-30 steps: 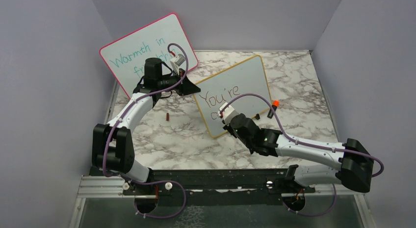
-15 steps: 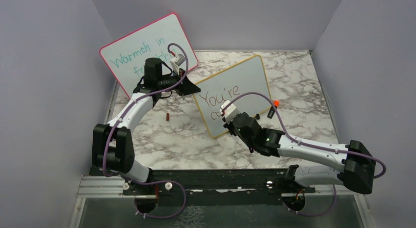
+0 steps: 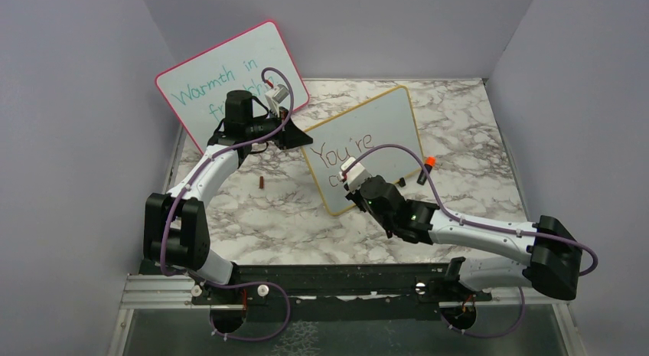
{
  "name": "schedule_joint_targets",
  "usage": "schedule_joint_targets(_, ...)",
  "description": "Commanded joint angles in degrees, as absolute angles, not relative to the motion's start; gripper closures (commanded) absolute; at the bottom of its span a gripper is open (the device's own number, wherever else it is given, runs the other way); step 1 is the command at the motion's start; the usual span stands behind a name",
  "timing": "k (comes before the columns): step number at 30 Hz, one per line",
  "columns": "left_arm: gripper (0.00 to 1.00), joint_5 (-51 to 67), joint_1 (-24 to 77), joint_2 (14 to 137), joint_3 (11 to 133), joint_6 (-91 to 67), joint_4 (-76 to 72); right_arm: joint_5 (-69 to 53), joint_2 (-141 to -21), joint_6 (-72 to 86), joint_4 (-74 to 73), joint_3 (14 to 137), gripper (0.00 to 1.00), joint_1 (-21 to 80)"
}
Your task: Write a sentence on the whiteboard
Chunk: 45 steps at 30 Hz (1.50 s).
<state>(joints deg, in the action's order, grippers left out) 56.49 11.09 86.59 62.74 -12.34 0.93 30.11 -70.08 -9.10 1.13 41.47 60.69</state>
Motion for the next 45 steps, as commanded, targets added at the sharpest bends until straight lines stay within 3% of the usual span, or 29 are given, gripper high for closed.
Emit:
schedule_joint_targets(1,1.00,54.23,11.34,89.21,60.38,-7.65,7.29,29.26,-70.77,-8.74,1.54,42.02,0.99,60.12)
schedule_joint_targets(45,1.00,53.15,10.67,88.65,61.55,-5.36,10.32,30.00,-66.12,-5.80,-4.86,40.79,0.99,60.12)
